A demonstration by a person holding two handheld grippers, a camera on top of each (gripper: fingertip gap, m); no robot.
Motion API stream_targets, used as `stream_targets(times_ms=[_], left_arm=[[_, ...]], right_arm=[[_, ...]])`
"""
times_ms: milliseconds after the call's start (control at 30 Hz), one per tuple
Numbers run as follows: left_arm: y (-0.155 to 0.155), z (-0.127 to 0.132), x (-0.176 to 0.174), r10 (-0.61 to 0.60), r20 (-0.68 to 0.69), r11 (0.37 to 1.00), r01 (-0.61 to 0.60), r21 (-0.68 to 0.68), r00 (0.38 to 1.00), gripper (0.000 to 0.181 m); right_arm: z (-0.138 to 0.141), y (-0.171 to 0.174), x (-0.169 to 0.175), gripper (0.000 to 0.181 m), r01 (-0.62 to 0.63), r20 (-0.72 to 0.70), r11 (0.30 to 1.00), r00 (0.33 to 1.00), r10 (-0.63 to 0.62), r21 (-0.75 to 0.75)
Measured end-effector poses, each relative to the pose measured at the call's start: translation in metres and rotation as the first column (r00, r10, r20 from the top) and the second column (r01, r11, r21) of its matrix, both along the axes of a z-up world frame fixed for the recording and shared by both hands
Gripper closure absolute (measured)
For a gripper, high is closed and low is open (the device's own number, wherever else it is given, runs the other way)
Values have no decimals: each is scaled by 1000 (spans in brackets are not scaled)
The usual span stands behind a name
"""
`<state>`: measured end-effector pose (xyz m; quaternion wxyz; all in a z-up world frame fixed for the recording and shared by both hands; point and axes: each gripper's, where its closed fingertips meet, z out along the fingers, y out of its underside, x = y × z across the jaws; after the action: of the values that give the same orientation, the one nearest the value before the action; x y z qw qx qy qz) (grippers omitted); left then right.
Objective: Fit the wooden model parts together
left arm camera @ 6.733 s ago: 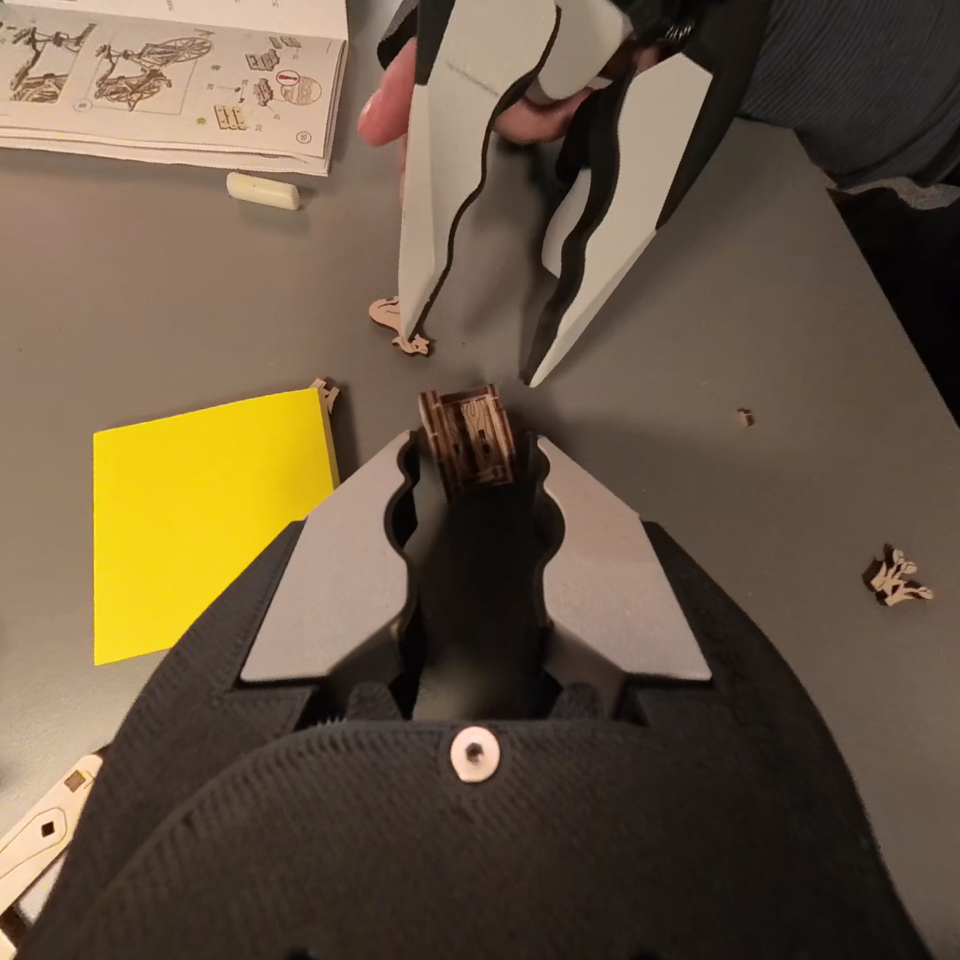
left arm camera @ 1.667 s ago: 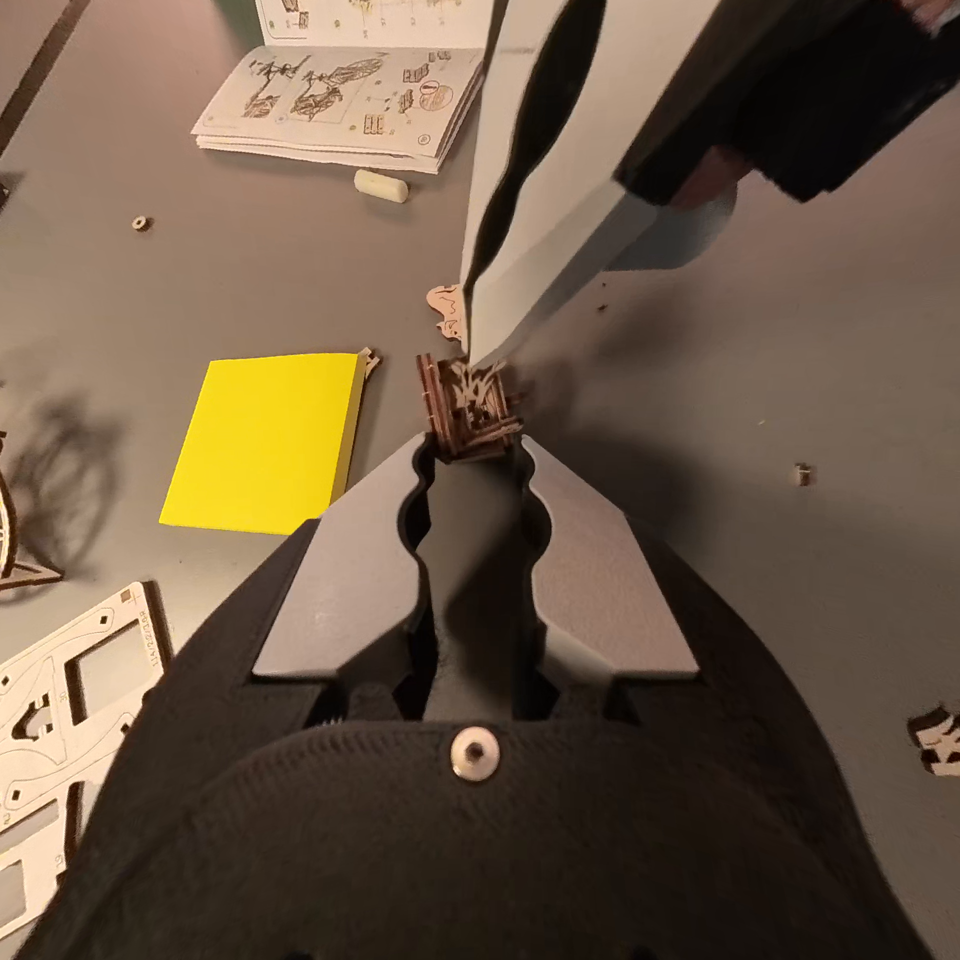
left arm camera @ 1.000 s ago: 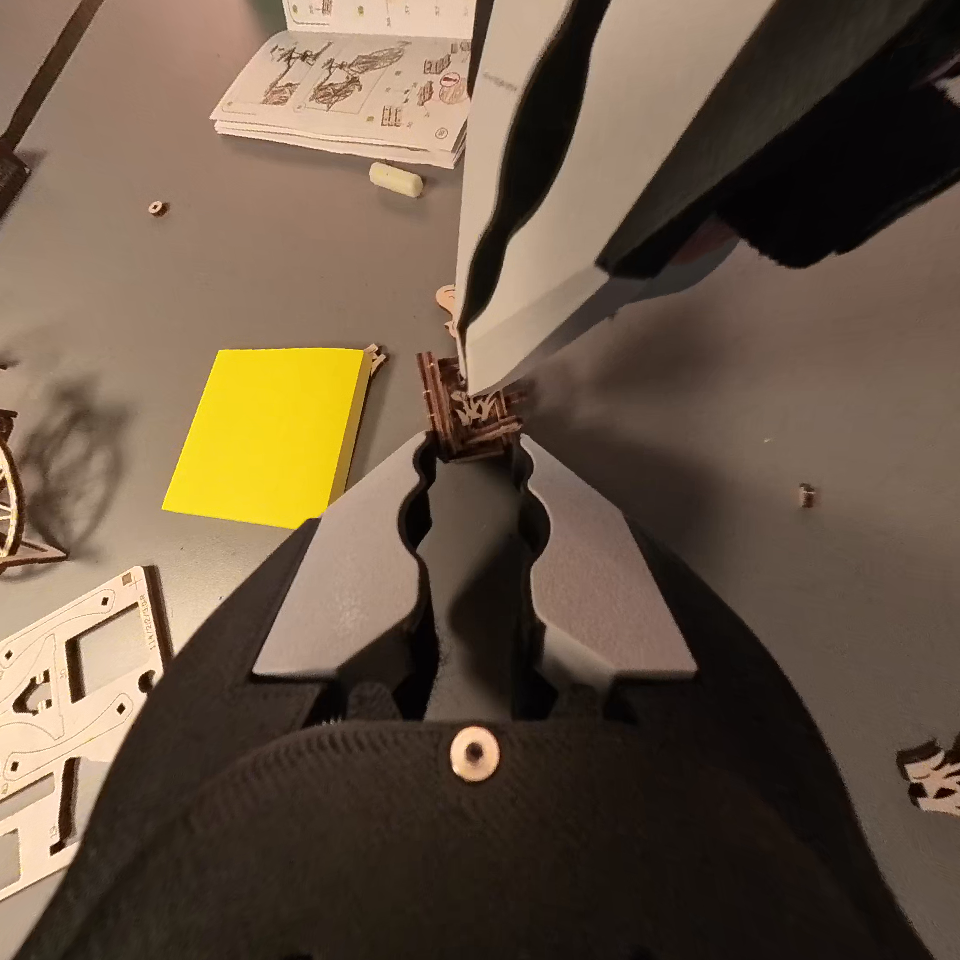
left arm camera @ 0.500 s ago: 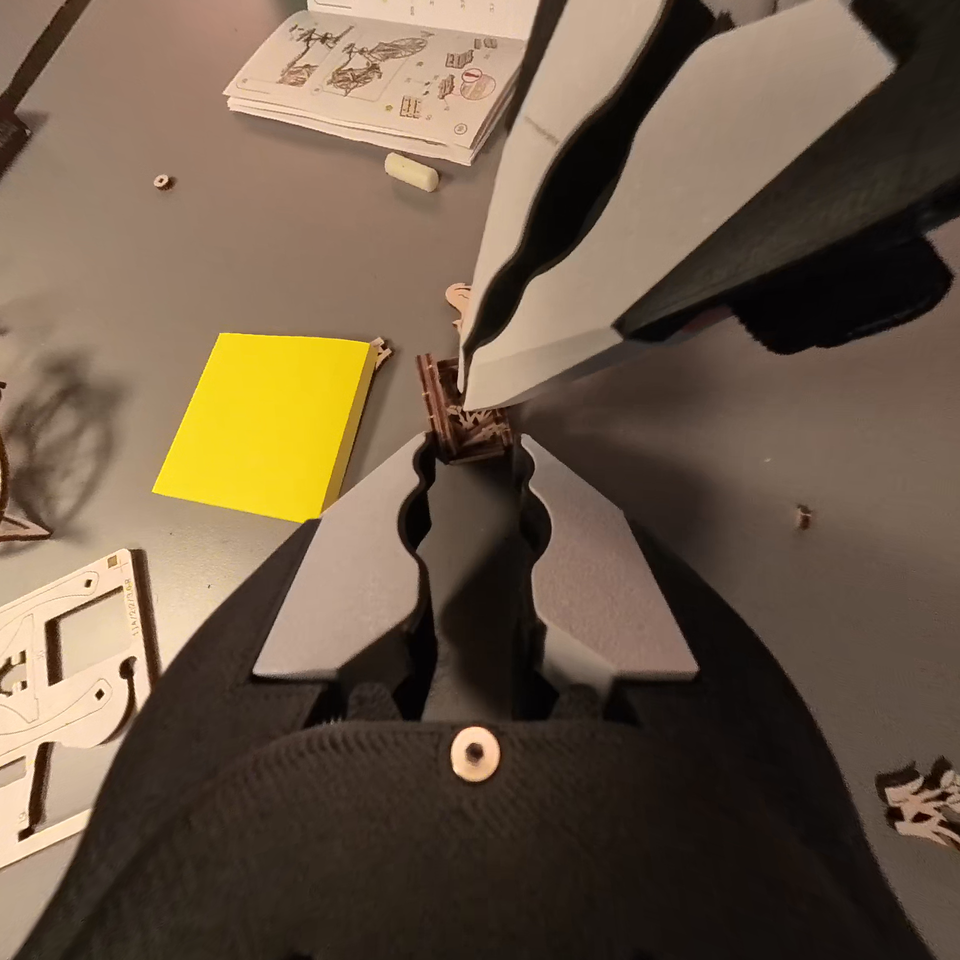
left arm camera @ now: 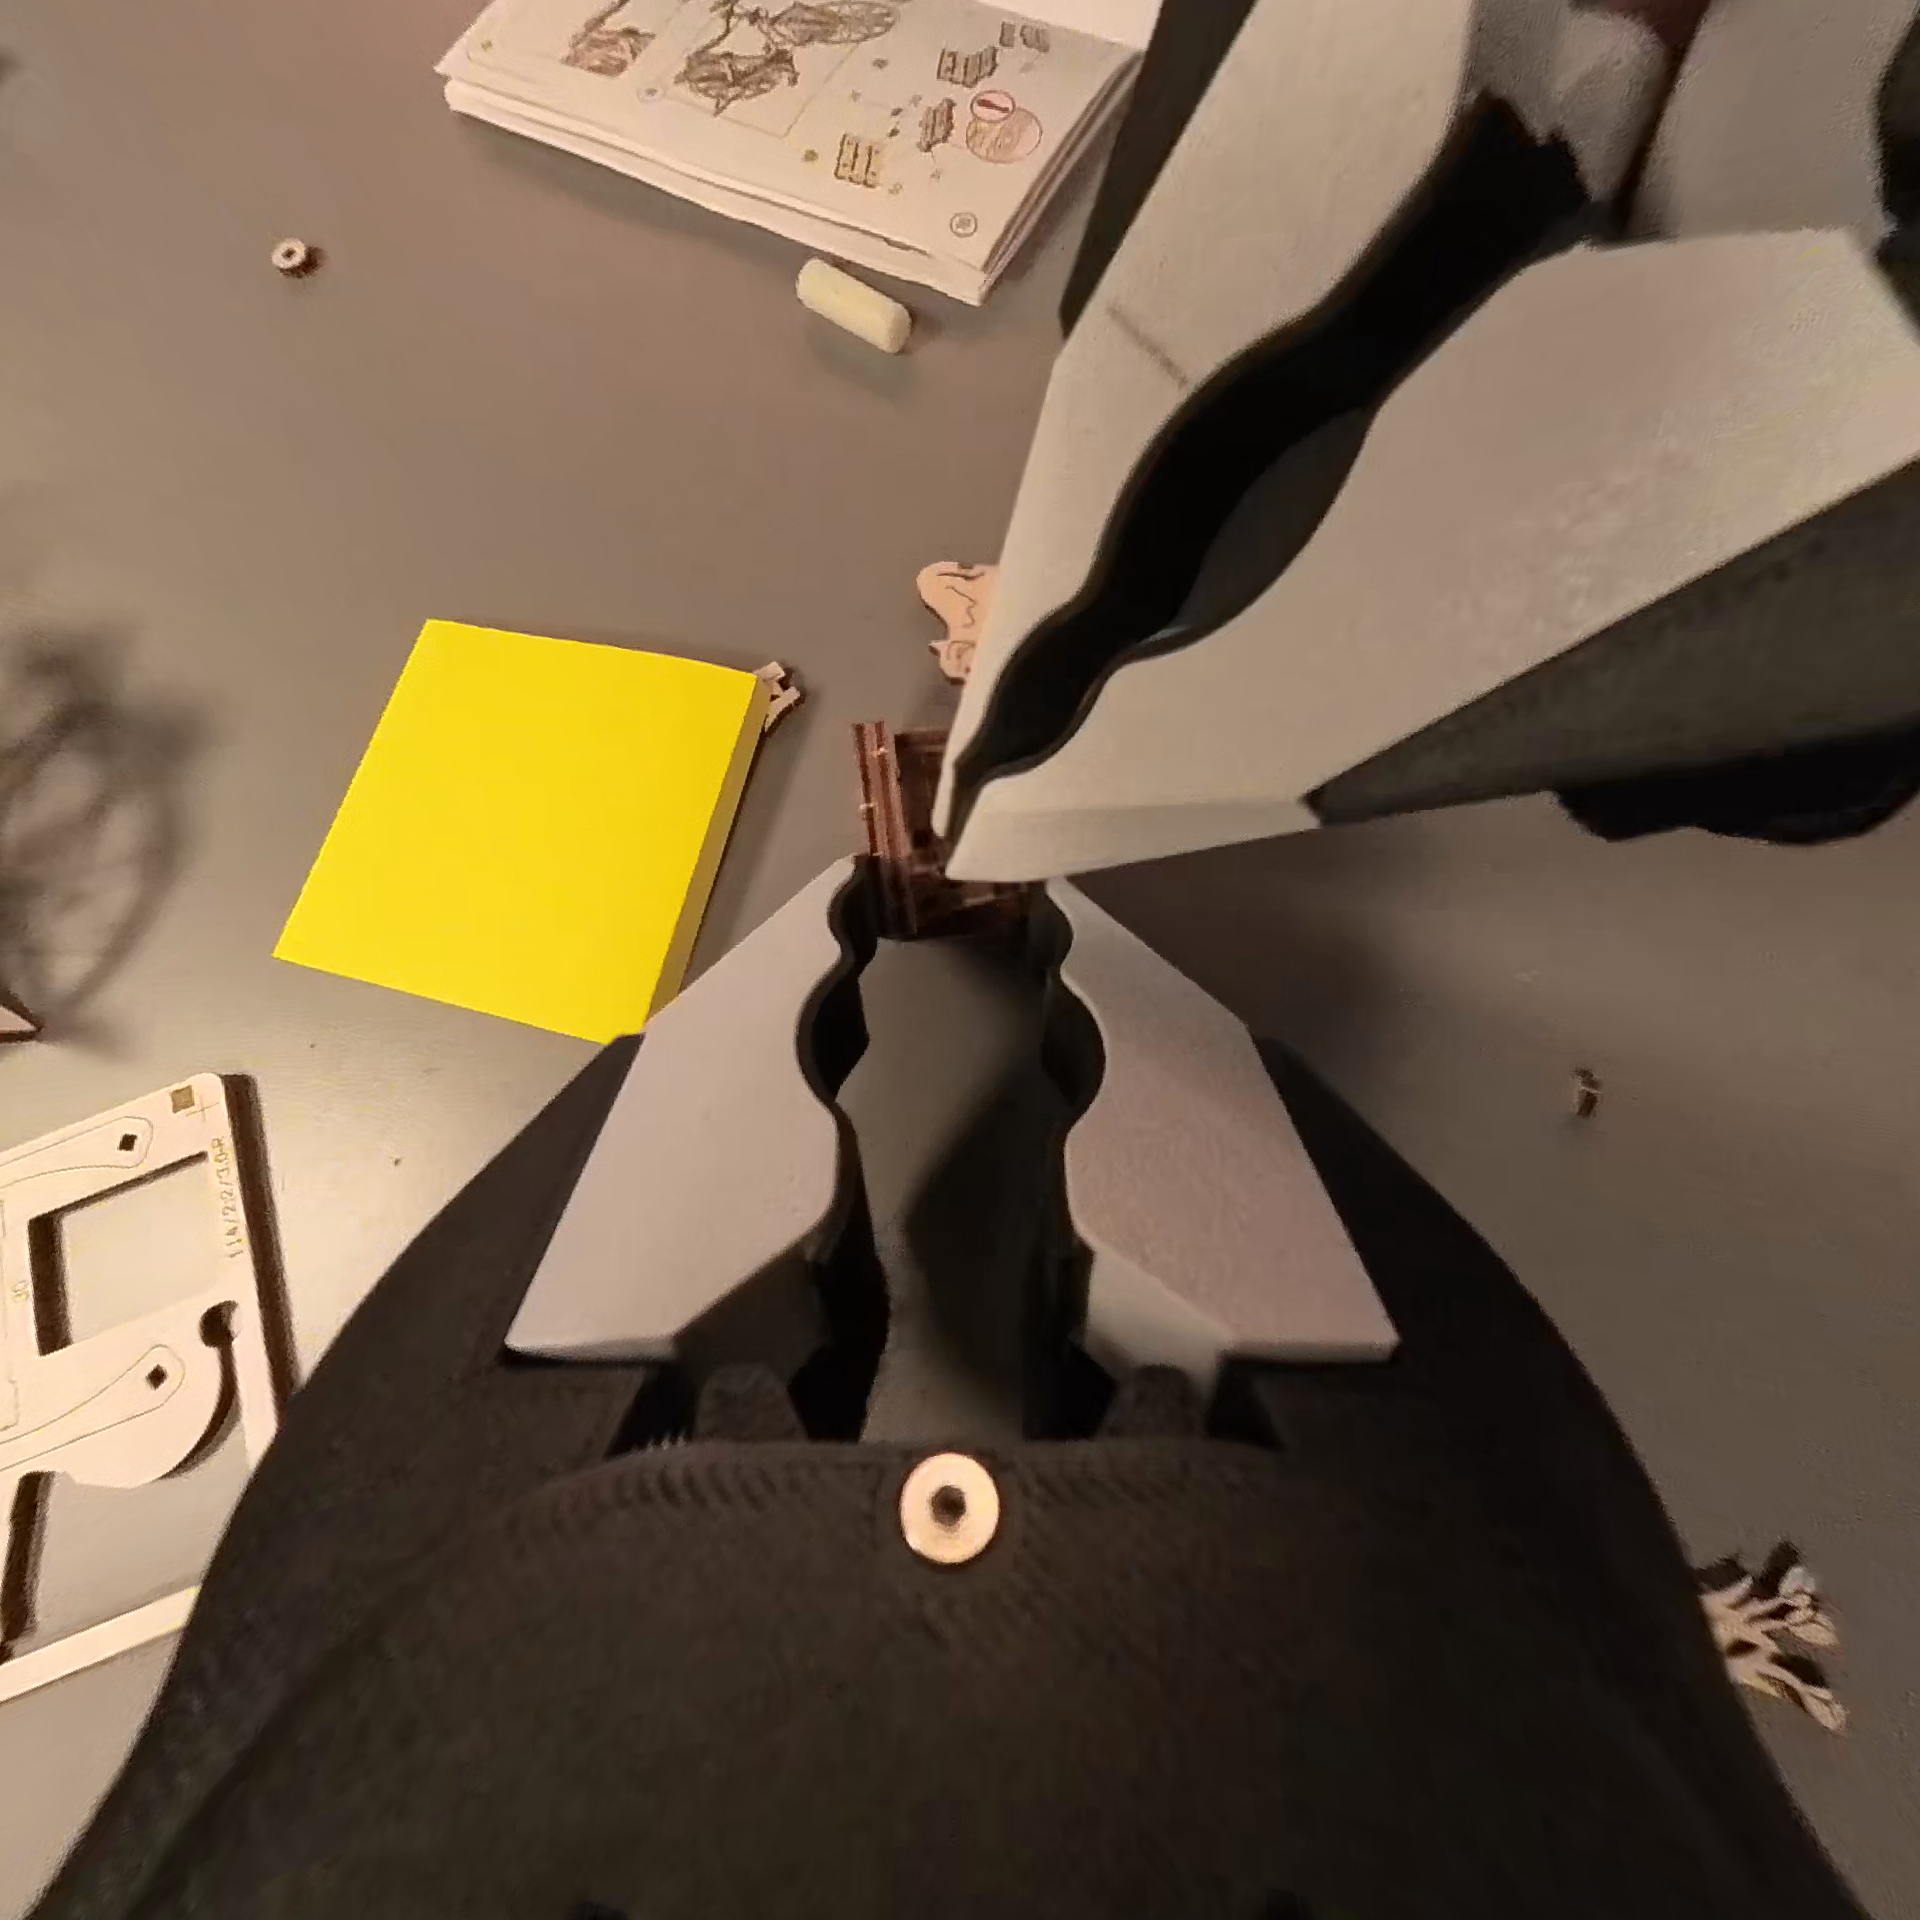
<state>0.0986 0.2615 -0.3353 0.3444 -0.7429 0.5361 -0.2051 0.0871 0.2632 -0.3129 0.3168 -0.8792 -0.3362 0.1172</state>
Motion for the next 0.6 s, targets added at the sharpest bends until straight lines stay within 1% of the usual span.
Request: stream_targets(times_ms=[133,300,467,600], left_arm=[[2,0,0,7,0,1000,-7,-27,1000,154],[2,0,0,3,-10,1000,-4,-15,1000,154],[1,0,0,1,2,1000,-1,-27,1000,154],[1,0,0,-4,2,1000,4,-22,1000,154]], right_arm=[[0,4,1,181,8,41,1000,999,-9,29],[0,2,1,181,14,6,1000,1000,-14,5],[6,2,-1,181,40,-119,999,992,-42,-19],[8,1,1,181,49,-145,999,988,-51,-21]])
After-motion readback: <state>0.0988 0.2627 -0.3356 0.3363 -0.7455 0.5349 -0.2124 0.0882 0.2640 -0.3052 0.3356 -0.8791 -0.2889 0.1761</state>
